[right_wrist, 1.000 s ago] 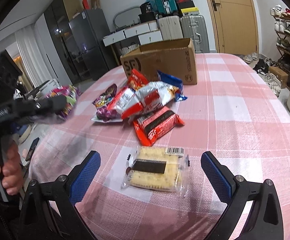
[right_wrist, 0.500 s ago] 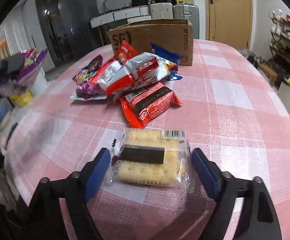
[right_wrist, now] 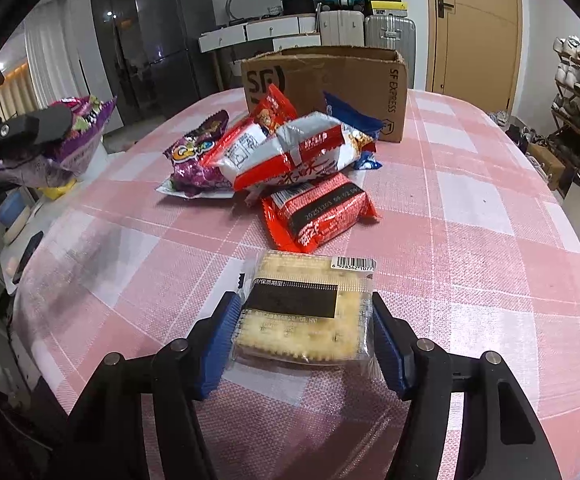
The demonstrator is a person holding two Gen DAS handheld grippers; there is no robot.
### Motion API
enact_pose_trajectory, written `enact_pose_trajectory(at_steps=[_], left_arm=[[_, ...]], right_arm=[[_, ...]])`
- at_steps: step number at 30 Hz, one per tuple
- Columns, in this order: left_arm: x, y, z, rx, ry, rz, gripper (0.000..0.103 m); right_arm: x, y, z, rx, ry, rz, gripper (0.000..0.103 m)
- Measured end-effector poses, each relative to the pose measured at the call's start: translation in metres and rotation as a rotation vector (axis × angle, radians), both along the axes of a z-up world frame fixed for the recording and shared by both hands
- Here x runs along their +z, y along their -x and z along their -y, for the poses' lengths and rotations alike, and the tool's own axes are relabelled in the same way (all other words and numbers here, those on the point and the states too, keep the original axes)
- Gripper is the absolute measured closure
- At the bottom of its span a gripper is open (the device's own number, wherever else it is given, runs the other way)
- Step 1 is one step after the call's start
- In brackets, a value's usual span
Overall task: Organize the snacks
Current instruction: 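Lift the purple bag and cracker pack and carry them over the box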
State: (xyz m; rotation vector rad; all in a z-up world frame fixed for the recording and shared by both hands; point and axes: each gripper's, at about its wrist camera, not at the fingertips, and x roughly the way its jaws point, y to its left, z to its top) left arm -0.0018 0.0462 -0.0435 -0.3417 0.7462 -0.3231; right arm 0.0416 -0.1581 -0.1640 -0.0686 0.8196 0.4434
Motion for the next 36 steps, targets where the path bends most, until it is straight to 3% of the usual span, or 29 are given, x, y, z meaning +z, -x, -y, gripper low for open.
enact_pose_trajectory(at_steps=[15, 27, 36], left_arm=[[0.004, -0.016, 0.009, -0.017, -0.062, -0.017, 0.06], [0.028, -0.056, 0.025, -0.066, -0.15, 0.008, 0.06], [0.049, -0.101, 0.02, -0.061, -0.174, 0.007, 0.06]], right_arm=[[0.03, 0.006, 0.018, -0.034, -0.108, 0.065, 0.039], [0.087, -0.011, 0.039, -0.028, -0.165, 0.168, 0.039], [0.135, -0.043, 0.035, 0.026, -0.174, 0.23, 0.039]])
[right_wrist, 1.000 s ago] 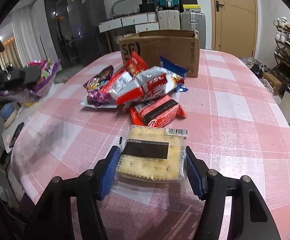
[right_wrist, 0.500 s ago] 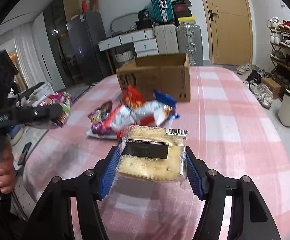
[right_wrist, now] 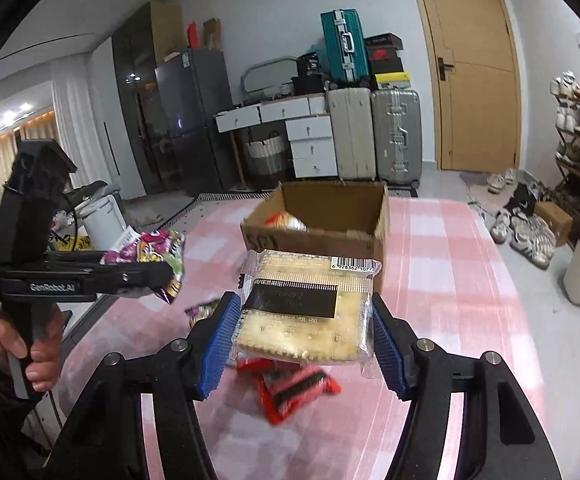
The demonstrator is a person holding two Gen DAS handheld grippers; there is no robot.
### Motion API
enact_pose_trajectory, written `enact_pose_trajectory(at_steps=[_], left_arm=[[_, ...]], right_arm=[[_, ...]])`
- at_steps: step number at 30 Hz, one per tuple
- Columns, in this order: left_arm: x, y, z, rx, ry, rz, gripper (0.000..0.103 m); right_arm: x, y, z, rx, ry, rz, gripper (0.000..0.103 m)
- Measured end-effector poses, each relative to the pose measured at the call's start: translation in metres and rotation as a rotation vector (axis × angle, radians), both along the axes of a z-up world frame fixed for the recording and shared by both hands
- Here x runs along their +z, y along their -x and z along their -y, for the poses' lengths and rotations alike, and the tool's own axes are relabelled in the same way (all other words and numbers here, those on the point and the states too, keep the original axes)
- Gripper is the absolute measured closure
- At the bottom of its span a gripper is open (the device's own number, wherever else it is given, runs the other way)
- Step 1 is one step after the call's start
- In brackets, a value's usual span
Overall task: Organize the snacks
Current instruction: 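Lift the purple bag and cracker pack and carry them over the box, then open both grippers to release the bag and cracker pack into the box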
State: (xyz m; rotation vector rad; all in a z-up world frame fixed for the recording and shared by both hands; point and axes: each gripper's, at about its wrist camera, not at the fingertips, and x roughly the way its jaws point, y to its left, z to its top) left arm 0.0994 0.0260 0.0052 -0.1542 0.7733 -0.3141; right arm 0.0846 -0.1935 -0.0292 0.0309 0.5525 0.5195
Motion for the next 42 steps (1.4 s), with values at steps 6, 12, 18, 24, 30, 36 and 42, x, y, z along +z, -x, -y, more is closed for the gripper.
enact_pose_trajectory(at_steps=[6, 12, 18, 24, 30, 36, 42], left_arm=[[0.026, -0.026, 0.003, -0.011, -0.039, 0.027, 0.059], [0.051, -0.058, 0.008, -0.03, -0.08, 0.052, 0.059], [0.067, -0.101, 0.003, -0.023, -0.065, 0.042, 0.059], [0.073, -0.153, 0.0, -0.012, -0.064, 0.025, 0.059], [0.053, -0.209, -0.003, -0.007, 0.016, -0.033, 0.059], [0.012, -0.247, -0.007, 0.002, 0.045, -0.102, 0.059], [-0.025, -0.268, -0.008, -0.005, 0.077, -0.163, 0.059]], right_arm=[[0.035, -0.022, -0.011, 0.04, 0.002, 0.053, 0.039], [0.067, -0.051, -0.026, 0.08, -0.003, 0.089, 0.039], [0.086, -0.089, -0.035, 0.087, -0.016, 0.083, 0.039], [0.095, -0.133, -0.044, 0.077, -0.012, 0.068, 0.039], [0.087, -0.18, -0.051, 0.071, -0.02, 0.034, 0.039], [0.053, -0.222, -0.064, 0.073, -0.007, -0.034, 0.039], [0.016, -0.237, -0.066, 0.064, 0.004, -0.078, 0.039]])
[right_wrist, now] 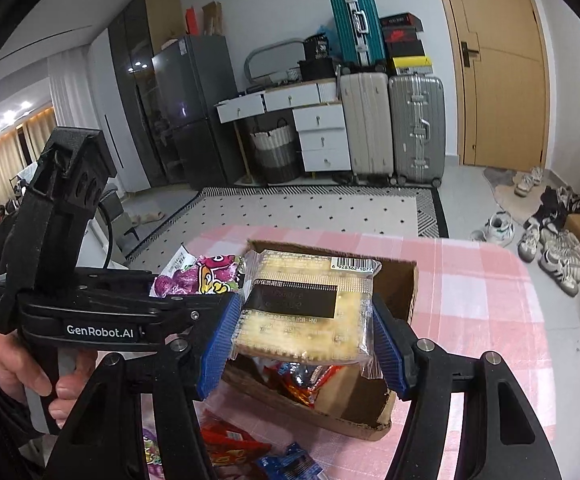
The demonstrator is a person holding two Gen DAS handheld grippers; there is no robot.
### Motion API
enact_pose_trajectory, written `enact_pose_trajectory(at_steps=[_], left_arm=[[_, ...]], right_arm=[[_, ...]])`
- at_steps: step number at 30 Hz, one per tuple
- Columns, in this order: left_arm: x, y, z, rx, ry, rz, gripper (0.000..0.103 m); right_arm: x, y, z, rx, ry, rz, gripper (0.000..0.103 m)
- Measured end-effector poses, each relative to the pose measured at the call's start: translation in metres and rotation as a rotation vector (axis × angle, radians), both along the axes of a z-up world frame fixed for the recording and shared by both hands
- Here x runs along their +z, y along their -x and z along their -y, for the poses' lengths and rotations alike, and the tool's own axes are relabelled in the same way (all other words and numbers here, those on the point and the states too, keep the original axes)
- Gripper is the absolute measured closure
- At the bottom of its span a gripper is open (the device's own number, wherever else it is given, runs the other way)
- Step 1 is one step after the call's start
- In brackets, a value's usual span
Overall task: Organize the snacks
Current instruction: 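Open both grippers to release the bag and cracker pack into the box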
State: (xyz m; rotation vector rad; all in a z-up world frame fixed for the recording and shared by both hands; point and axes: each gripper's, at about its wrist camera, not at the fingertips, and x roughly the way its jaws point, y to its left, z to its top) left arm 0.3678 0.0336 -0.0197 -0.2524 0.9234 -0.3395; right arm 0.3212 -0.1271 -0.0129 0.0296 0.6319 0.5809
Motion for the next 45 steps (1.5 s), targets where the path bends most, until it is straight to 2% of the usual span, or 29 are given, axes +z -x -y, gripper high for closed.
enact_pose_trajectory(at_steps=[12, 13, 14, 15, 16, 20, 22, 29, 35, 41, 45], left_arm=[[-0.04, -0.022, 0.005, 0.002, 0.01, -0.049, 0.057], [-0.042, -0.024, 0.005, 0.01, 0.014, -0.06, 0.055], [-0.044, -0.024, -0.001, 0.031, 0.032, -0.085, 0.047], [-0.047, -0.026, -0.005, 0.047, 0.056, -0.106, 0.036], [-0.047, -0.027, -0.009, 0.057, 0.08, -0.116, 0.032], [-0.042, -0.022, -0.013, 0.069, 0.066, -0.093, 0.029], [-0.035, -0.014, -0.012, 0.069, 0.063, -0.077, 0.029], [-0.008, 0.016, -0.009, 0.072, 0.044, -0.034, 0.029], [0.027, 0.053, 0.001, 0.093, -0.067, 0.056, 0.028], [0.062, 0.092, 0.011, 0.111, -0.138, 0.14, 0.028], [0.079, 0.117, 0.016, 0.123, -0.169, 0.186, 0.022]], right_arm=[[-0.034, -0.02, -0.005, -0.018, 0.009, -0.039, 0.037], [-0.035, -0.022, -0.005, -0.018, 0.002, -0.04, 0.035], [-0.036, -0.024, -0.005, -0.011, -0.012, -0.042, 0.035], [-0.038, -0.024, -0.002, -0.004, -0.023, -0.042, 0.033], [-0.039, -0.024, 0.0, -0.006, -0.028, -0.042, 0.031], [-0.035, -0.022, 0.01, -0.043, -0.033, -0.021, 0.028], [-0.029, -0.014, 0.013, -0.042, -0.026, 0.006, 0.023], [-0.006, 0.015, 0.022, -0.028, -0.015, 0.073, 0.023], [0.01, 0.041, 0.022, -0.019, 0.001, 0.107, 0.023], [0.026, 0.07, 0.028, -0.024, -0.01, 0.141, 0.019], [0.036, 0.092, 0.032, -0.029, -0.018, 0.161, 0.018]])
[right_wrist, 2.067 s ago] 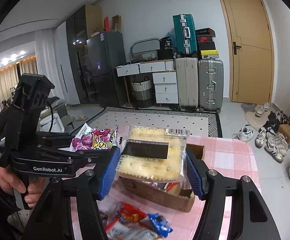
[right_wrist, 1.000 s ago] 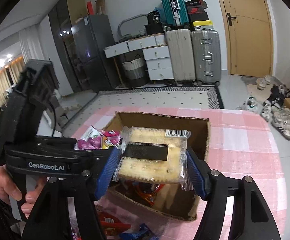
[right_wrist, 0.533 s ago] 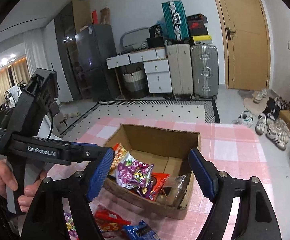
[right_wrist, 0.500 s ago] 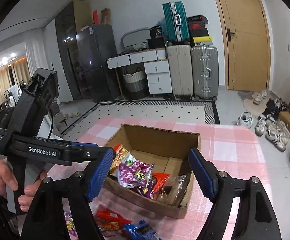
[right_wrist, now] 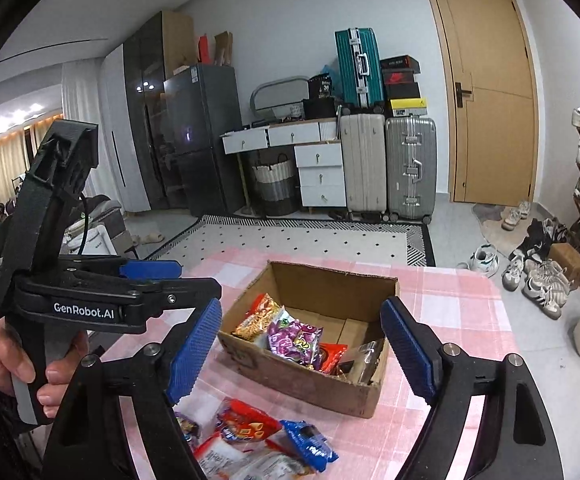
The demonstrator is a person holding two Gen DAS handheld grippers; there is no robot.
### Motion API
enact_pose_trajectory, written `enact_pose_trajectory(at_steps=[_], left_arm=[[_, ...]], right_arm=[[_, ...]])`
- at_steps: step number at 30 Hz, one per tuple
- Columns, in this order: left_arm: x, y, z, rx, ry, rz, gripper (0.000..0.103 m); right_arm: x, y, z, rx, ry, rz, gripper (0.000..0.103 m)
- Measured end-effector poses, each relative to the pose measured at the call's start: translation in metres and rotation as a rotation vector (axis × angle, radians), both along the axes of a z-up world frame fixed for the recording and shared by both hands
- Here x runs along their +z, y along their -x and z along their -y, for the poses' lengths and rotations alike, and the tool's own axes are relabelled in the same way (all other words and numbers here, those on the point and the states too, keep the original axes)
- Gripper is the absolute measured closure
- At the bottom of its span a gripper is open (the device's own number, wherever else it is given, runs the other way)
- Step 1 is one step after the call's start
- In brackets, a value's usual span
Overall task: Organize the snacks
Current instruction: 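Open both grippers to release the bag and cracker pack into the box, then move both tools back toward the remaining snack pile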
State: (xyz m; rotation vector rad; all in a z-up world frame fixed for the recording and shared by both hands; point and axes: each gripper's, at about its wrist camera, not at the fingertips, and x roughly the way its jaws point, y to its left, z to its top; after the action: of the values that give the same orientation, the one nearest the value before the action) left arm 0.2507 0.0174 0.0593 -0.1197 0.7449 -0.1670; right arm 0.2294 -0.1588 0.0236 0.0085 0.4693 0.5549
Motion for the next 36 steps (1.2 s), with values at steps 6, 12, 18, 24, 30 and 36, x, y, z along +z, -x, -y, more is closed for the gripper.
enact_pose_trajectory(at_steps=[6, 12, 18, 24, 30, 36], left_arm=[[0.02, 0.035, 0.003, 0.017, 0.0, 0.044, 0.021], [0.036, 0.079, 0.001, 0.045, -0.004, 0.103, 0.013], [0.044, 0.12, 0.005, 0.061, -0.024, 0.14, 0.001], [0.039, 0.153, 0.014, 0.052, -0.042, 0.14, 0.001], [0.028, 0.181, 0.021, 0.059, -0.037, 0.146, 0.001], [0.009, 0.199, 0.027, 0.072, -0.043, 0.131, 0.001]], right_arm=[[0.015, 0.033, 0.003, -0.006, -0.002, 0.039, 0.011], [0.022, 0.066, 0.009, -0.012, -0.013, 0.065, 0.005], [0.024, 0.098, 0.015, -0.016, -0.022, 0.084, 0.002], [0.022, 0.12, 0.021, -0.021, -0.039, 0.09, 0.001], [0.012, 0.143, 0.026, -0.034, -0.046, 0.081, 0.001], [-0.007, 0.161, 0.032, -0.044, -0.054, 0.052, 0.001]])
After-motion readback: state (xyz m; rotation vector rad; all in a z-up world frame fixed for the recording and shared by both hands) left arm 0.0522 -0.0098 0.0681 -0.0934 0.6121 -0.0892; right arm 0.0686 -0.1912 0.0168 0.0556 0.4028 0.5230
